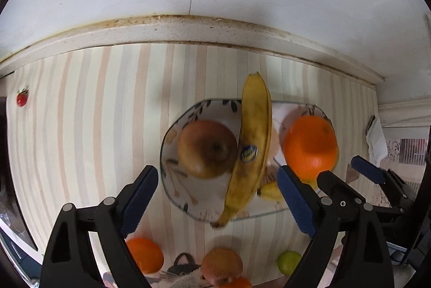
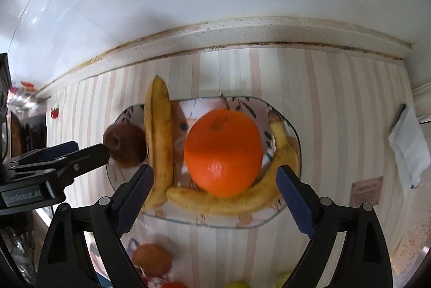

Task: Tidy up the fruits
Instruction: 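Place the apple on the plate with the left tool while the right tool places the orange, then grasp a tangerine with the left tool while the right tool grasps a green apple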

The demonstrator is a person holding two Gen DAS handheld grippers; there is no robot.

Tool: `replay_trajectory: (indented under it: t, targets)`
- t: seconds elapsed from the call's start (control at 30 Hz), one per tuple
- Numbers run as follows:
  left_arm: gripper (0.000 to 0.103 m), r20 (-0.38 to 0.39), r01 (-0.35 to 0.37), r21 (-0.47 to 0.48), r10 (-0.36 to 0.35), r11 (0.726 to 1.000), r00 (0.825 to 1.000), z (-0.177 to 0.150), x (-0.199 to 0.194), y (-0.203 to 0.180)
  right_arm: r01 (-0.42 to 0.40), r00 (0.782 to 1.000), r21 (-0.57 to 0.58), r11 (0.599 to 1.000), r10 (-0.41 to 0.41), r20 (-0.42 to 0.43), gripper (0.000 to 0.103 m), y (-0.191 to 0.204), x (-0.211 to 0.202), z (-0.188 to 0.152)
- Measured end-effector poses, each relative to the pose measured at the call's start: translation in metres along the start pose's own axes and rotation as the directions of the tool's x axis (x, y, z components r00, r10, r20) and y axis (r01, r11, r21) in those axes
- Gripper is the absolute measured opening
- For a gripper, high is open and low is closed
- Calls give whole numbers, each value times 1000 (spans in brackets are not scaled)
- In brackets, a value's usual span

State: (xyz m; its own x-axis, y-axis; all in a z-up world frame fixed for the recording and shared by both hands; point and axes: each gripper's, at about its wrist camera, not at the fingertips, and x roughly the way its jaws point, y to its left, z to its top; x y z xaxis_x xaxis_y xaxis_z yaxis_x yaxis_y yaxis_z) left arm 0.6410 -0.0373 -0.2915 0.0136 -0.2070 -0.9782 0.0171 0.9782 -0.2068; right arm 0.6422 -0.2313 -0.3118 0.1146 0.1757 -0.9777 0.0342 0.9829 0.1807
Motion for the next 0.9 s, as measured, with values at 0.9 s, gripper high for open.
replay_trajectory:
  t: [0.9]
  targets:
    - [90, 225, -91, 85, 70, 992, 972, -119, -101, -27, 10, 980, -18, 1000, -7, 198, 94, 12, -131, -117]
